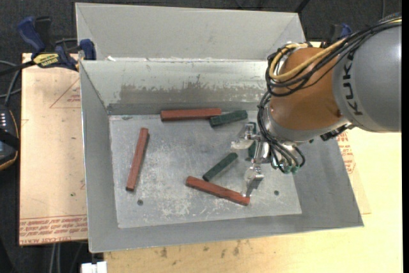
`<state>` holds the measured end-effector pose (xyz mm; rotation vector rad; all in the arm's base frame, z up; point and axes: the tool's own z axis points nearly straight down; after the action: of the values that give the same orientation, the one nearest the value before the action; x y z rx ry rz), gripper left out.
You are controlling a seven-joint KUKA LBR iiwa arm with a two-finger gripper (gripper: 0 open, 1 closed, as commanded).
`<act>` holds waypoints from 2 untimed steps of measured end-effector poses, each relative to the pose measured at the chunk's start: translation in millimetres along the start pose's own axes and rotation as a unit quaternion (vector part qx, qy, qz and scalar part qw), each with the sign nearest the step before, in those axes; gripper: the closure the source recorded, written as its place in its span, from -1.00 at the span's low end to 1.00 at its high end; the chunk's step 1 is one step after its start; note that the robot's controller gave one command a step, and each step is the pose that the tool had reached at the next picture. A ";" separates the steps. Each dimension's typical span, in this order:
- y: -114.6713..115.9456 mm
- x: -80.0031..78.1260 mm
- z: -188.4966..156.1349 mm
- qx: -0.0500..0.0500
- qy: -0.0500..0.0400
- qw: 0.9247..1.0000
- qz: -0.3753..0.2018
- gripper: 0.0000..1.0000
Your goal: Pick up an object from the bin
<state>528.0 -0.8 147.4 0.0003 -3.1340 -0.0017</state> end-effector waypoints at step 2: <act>41.6 36.9 69.0 -0.002 -0.008 0.998 0.065 1.00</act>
Offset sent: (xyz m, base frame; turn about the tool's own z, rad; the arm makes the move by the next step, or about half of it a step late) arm -0.0409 0.0400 -0.0734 0.1312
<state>490.6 40.8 78.8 -0.2029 -3.1425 -0.0057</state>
